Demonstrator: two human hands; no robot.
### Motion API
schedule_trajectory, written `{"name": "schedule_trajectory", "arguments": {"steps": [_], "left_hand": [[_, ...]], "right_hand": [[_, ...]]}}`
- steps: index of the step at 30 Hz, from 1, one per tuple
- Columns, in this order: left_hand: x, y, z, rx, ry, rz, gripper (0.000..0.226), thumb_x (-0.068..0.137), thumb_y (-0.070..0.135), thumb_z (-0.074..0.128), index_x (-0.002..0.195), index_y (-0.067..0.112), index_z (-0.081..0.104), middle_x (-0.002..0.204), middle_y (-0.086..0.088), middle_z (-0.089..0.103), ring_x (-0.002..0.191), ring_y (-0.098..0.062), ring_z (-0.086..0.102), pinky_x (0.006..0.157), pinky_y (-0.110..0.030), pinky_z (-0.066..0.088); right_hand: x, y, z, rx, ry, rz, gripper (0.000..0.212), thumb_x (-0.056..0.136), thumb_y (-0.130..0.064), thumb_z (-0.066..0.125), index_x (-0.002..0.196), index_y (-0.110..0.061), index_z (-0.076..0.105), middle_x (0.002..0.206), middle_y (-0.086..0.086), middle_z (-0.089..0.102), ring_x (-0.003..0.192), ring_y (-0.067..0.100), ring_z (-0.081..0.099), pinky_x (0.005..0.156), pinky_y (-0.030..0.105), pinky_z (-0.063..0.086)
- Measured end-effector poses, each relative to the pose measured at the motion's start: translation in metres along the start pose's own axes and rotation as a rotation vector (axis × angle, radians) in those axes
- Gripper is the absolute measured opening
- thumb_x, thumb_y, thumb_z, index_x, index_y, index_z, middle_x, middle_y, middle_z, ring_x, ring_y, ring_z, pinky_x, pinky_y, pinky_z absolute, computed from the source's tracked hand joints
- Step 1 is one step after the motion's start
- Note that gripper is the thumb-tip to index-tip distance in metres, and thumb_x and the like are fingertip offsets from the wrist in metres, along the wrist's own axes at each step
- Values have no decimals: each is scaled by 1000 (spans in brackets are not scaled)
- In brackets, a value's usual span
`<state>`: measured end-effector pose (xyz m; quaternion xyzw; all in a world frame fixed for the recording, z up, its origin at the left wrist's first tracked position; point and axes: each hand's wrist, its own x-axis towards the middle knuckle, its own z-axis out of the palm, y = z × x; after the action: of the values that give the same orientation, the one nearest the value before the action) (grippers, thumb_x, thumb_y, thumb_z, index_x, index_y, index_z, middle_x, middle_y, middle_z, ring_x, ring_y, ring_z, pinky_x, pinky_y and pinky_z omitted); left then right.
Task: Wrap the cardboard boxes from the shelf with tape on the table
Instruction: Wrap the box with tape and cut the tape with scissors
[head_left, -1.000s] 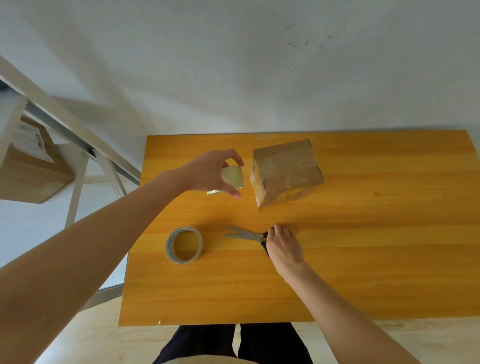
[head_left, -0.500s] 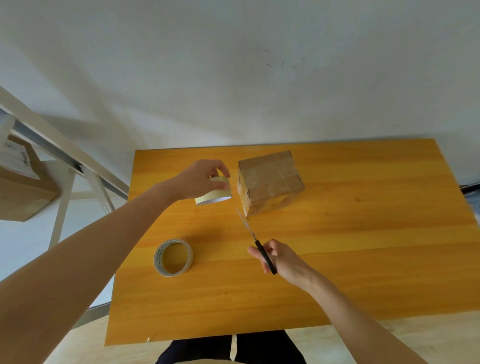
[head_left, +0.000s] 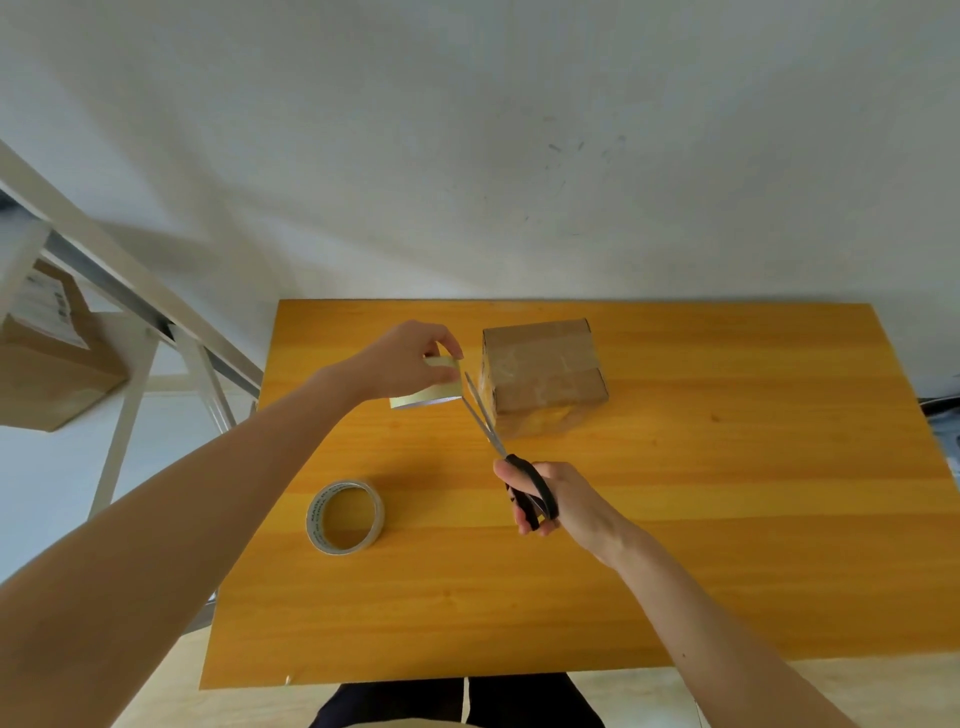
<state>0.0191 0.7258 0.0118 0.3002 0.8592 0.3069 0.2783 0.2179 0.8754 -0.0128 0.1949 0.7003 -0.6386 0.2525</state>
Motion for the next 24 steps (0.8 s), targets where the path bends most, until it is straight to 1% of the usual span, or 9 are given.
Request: {"name": "schedule_trajectory", "arguments": {"steps": [6, 8, 11, 15, 18, 20, 22, 24], "left_hand": [[-1, -1, -2, -11, -4, -8, 16, 85, 22, 66, 101, 19, 67, 71, 12, 54, 62, -6, 49, 54, -13, 34], [-1, -1, -1, -19, -19, -19, 16, 84, 23, 66, 100, 21, 67, 75, 12, 56, 65, -6, 51, 55, -14, 35], [-1, -2, 0, -15, -31, -26, 18, 83, 26, 67, 100, 22, 68, 81, 6, 60, 71, -9, 53, 59, -19, 39], [0, 0, -1, -10, -43, -22, 16, 83, 22, 66, 99, 21, 68, 86, 5, 62, 75, -8, 55, 62, -19, 41], [-2, 0, -2, -7, -48, -23, 16, 84, 20, 65, 99, 20, 68, 83, 9, 60, 74, -7, 54, 62, -19, 40], [-2, -2, -1, -18, -55, -29, 16, 84, 21, 65, 100, 20, 69, 85, 7, 62, 76, -8, 56, 64, -19, 42], [-2, -3, 0, -47, -60, -33, 15, 84, 22, 66, 98, 21, 68, 90, 1, 65, 82, -15, 59, 67, -21, 45], [-2, -3, 1, -52, -61, -36, 14, 84, 21, 66, 97, 22, 68, 92, 0, 66, 83, -16, 60, 67, -21, 45]], "right_hand": [[-7, 3, -3, 19, 24, 9, 67, 73, -73, 55, 81, -6, 58, 69, 10, 62, 63, 14, 58, 61, 25, 42], [-5, -1, 2, 38, 45, -4, 70, 70, -75, 55, 82, -6, 58, 69, 11, 62, 63, 14, 58, 59, 24, 43], [3, -11, 12, 69, 90, -21, 72, 67, -76, 57, 80, -5, 58, 67, 12, 61, 62, 15, 57, 56, 23, 42], [10, -20, 20, 124, 166, -45, 64, 77, -69, 58, 77, -6, 57, 63, 11, 59, 62, 18, 54, 55, 26, 39], [12, -23, 20, 131, 196, -47, 62, 76, -68, 58, 80, -6, 56, 62, 11, 60, 62, 21, 53, 53, 25, 37], [13, -23, 21, 128, 202, -57, 59, 79, -64, 59, 79, -5, 55, 61, 11, 60, 60, 21, 53, 50, 22, 37], [13, -23, 21, 147, 220, -67, 55, 83, -59, 59, 79, -4, 55, 61, 13, 59, 57, 20, 52, 47, 19, 37], [13, -23, 22, 157, 232, -73, 53, 84, -55, 60, 78, -3, 54, 60, 13, 58, 55, 18, 52, 45, 16, 37]]}}
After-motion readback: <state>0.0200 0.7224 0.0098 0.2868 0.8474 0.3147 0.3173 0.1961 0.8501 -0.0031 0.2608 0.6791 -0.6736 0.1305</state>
